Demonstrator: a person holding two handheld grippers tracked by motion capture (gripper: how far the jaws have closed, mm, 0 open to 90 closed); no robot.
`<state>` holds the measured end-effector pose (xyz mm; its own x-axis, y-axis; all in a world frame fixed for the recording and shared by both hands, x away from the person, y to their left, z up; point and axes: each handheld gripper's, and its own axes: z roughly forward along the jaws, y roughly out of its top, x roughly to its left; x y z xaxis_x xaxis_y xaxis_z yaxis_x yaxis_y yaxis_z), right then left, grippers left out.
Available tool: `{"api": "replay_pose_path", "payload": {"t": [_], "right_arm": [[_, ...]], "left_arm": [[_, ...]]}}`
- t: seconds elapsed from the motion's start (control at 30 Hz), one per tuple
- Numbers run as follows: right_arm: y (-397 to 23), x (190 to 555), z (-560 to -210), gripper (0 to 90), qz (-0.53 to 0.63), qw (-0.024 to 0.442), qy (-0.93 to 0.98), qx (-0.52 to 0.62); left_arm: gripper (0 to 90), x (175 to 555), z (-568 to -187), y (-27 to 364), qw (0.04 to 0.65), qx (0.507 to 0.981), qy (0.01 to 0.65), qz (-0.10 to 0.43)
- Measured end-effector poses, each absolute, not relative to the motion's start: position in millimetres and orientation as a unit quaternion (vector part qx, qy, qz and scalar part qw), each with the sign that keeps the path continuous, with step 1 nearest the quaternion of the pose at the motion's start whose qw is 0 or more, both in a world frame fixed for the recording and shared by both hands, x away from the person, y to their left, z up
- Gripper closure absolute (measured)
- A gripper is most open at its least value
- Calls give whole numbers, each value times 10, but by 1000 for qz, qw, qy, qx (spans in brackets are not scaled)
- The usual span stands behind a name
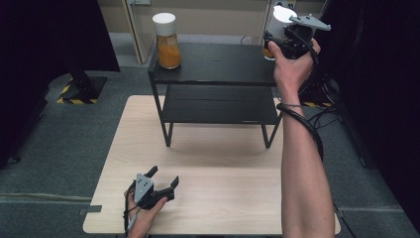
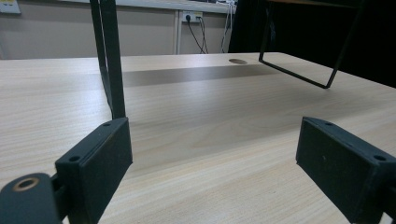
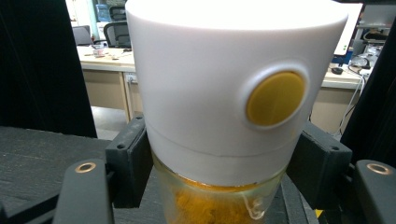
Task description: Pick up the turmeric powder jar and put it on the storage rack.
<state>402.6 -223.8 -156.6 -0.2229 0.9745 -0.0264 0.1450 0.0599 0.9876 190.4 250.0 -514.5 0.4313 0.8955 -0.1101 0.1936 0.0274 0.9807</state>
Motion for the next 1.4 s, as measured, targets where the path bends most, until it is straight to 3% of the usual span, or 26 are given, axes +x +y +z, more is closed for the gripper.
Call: {"api": "replay_pose_path", "payload": {"t": [1.4], "right_arm": [[-2297, 4123, -1636, 307, 489, 414, 592, 489]], "left_arm": [[102, 1905, -5144, 2499, 569, 628, 432, 309]]}}
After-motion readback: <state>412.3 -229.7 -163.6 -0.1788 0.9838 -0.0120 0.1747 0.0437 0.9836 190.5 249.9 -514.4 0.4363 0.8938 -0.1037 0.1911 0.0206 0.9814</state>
